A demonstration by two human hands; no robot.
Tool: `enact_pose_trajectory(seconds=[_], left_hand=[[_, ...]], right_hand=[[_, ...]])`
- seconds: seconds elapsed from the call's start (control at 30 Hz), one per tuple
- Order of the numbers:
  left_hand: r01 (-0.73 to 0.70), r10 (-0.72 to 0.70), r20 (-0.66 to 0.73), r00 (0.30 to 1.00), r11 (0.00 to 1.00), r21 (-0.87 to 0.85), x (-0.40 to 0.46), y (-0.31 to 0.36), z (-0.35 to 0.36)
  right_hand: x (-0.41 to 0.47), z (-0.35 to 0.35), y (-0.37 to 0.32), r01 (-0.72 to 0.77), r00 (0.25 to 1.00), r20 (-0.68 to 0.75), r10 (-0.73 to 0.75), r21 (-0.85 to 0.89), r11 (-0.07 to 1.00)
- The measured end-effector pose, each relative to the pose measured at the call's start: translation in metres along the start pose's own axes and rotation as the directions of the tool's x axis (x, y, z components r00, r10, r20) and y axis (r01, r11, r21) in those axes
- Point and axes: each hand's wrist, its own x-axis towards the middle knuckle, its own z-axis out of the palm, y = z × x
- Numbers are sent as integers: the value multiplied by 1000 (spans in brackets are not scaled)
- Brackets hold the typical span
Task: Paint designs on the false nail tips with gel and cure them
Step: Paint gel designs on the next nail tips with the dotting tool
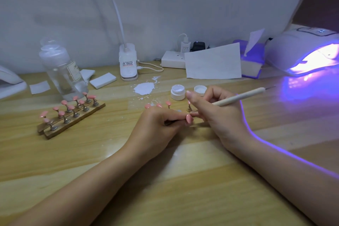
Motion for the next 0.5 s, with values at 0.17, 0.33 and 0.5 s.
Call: enact_pose_trajectory(seconds=[0.17, 0.33, 0.5], left_hand=[[14, -14, 25, 1000, 1000, 23, 1, -6, 0], [7, -7, 32, 999, 1000, 11, 0, -7, 1], [-2, 1, 24, 1000, 999, 37, 1, -8, 0]], right_hand=[[3, 1, 6, 26, 998, 58, -27, 16, 1000], [3, 1, 7, 40, 998, 45, -38, -35, 999], [4, 1, 7, 22, 998, 67, -19, -42, 999]])
